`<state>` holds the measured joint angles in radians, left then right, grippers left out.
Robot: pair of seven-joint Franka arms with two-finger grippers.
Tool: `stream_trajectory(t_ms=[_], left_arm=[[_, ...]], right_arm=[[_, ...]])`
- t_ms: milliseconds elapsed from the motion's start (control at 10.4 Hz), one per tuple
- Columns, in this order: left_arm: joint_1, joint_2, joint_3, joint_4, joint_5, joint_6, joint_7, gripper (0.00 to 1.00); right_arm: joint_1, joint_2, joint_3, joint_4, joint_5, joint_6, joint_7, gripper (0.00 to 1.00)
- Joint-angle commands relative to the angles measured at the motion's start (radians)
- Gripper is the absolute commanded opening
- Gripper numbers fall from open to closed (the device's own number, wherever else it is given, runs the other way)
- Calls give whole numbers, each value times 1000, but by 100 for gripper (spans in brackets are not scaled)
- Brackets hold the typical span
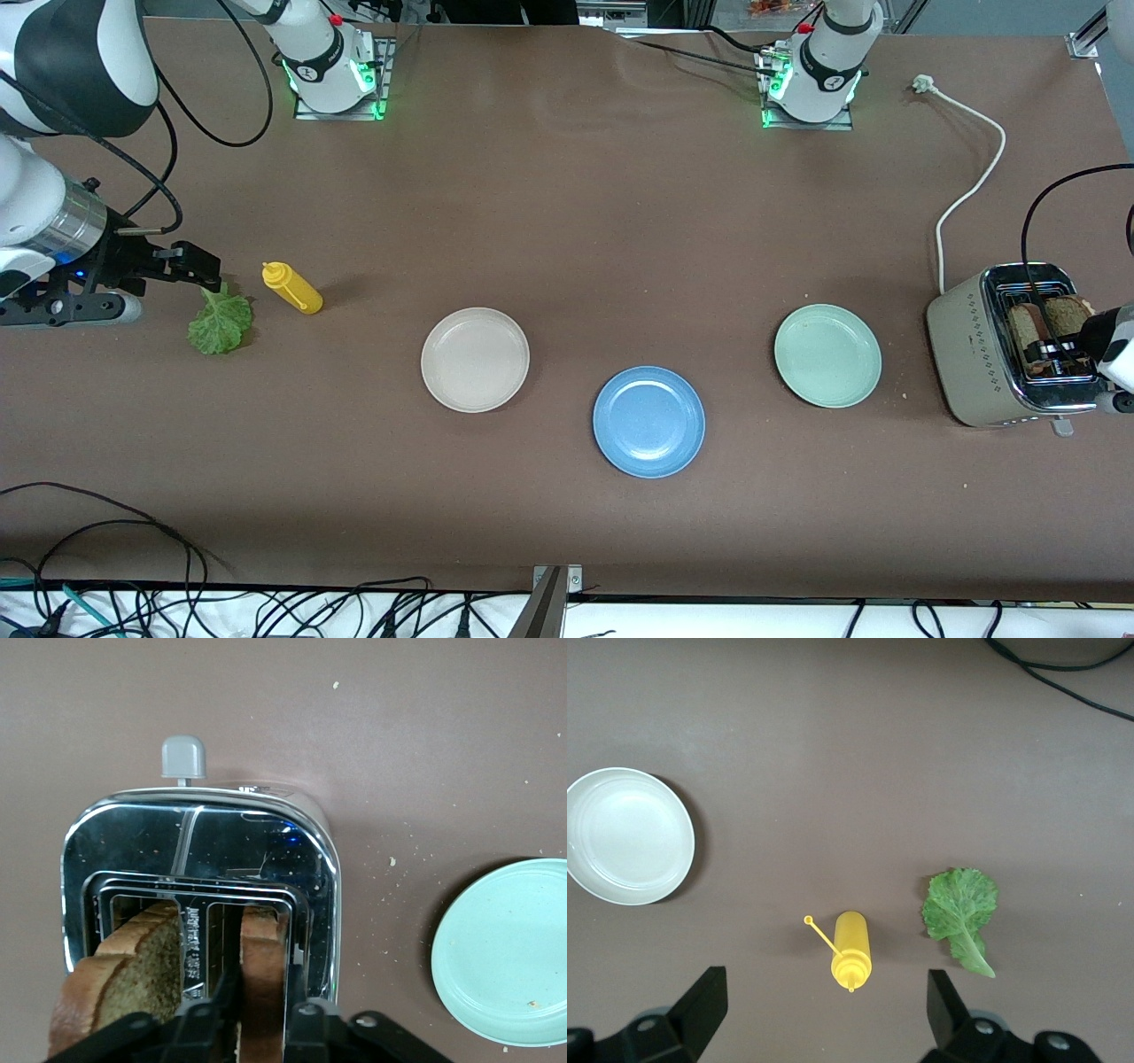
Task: Make sandwich in blue plate with both arms
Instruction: 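Lower the left gripper over the toaster onto a bread slice, then grasp the bread slice with the left gripper and lift it out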
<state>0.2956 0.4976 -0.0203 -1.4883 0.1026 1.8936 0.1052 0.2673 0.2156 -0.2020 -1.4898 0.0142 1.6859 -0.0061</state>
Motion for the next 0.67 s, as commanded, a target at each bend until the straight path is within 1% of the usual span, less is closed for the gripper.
stream_trajectory(t_ms=[0, 96, 288, 575], left_arm=[[7, -1, -7, 16, 20, -5, 15, 0], [10, -2, -7, 16, 20, -8, 16, 0], [11, -43, -6, 17, 20, -65, 22, 0], [10, -140, -9, 17, 20, -154, 24, 0]], right_arm=[[-3, 8, -2, 28, 16, -25, -2, 100], [-3, 8, -1, 28, 16, -23, -2, 100], [-3, 8, -1, 28, 16, -25, -2, 100], [-3, 8, -1, 28, 16, -25, -2, 100]])
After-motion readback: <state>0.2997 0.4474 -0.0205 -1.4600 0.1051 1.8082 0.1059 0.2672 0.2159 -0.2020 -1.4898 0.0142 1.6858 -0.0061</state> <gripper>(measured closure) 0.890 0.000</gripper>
